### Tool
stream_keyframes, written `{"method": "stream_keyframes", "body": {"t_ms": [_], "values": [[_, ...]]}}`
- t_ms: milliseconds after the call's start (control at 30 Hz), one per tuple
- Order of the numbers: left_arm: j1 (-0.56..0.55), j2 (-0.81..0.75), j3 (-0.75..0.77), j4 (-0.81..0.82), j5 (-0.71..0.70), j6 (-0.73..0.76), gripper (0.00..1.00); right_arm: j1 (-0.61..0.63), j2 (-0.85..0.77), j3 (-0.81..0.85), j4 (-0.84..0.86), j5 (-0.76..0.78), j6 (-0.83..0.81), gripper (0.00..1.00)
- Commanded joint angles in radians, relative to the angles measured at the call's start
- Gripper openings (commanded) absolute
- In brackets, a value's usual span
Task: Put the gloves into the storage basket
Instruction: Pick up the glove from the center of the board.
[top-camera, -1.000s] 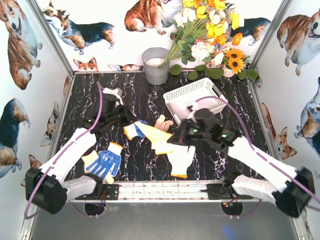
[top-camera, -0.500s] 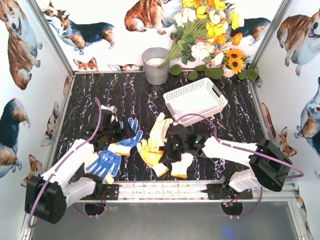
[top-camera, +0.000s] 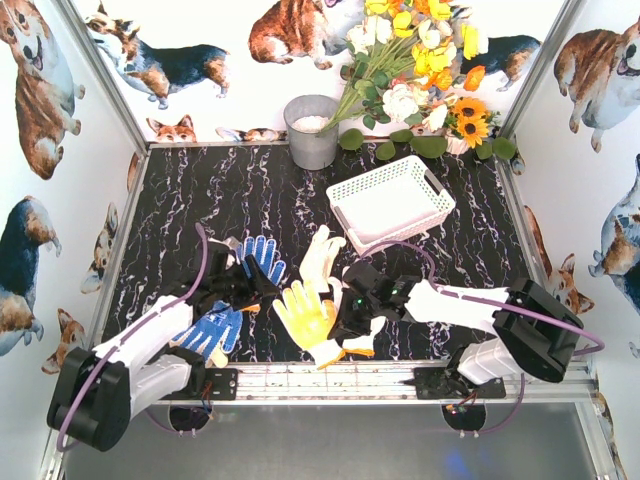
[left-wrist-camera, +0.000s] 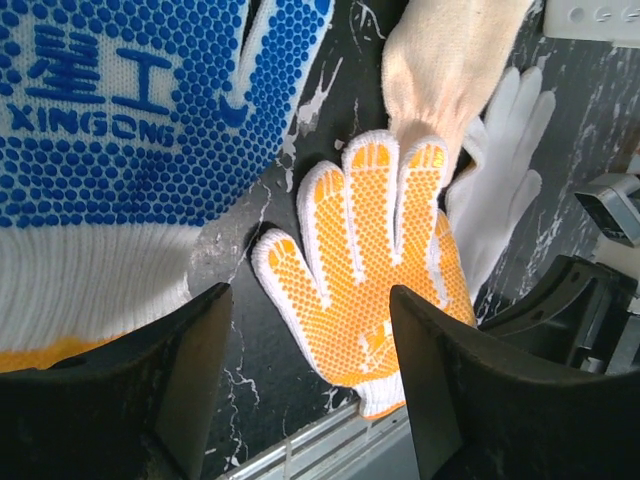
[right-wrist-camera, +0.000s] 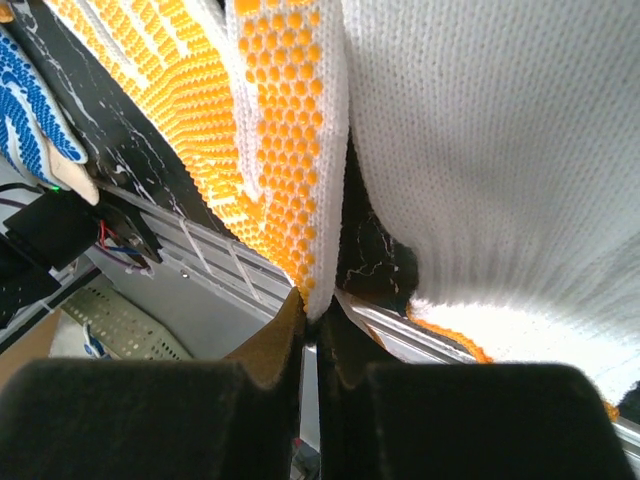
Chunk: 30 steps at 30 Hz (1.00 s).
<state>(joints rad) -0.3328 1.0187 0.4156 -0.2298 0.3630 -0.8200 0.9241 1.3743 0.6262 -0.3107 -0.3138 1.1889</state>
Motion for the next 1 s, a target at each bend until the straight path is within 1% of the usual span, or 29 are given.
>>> {"method": "stream_keyframes", "body": {"t_ms": [0,133,400,567,700,800,833,900,967], "values": [[-0.026,0.047,-0.03,0.082,-0.027,-0.018,0.56,0.007,0.014,0.023,0.047,0.019,0.021,0.0],[-0.048,0.1,-0.02,0.094,-0.077,-0.012,0.54,0.007,0.019,0.029,0.046,0.022,0.016,0.0],[-0.112,0.254,0.001,0.215,-0.059,-0.038,0.53,0.007,0.028,0.032,0.055,0.017,0.012,0.0],[-0.171,0.323,0.033,0.253,-0.091,-0.05,0.52,0.007,0.038,0.042,0.058,0.021,0.006,0.0],[-0.194,0.362,0.038,0.278,-0.1,-0.056,0.5,0.006,0.037,0.046,0.058,0.029,0.007,0.0],[-0.214,0.398,0.047,0.313,-0.101,-0.064,0.45,0.007,0.041,0.048,0.059,0.03,0.006,0.0],[-0.221,0.41,0.055,0.313,-0.104,-0.061,0.4,0.007,0.043,0.05,0.059,0.029,0.006,0.0],[-0.224,0.433,0.073,0.306,-0.112,-0.054,0.24,0.007,0.043,0.055,0.058,0.024,0.002,0.0],[-0.225,0.446,0.088,0.289,-0.129,-0.047,0.13,0.007,0.037,0.061,0.059,0.021,-0.004,0.0]]}}
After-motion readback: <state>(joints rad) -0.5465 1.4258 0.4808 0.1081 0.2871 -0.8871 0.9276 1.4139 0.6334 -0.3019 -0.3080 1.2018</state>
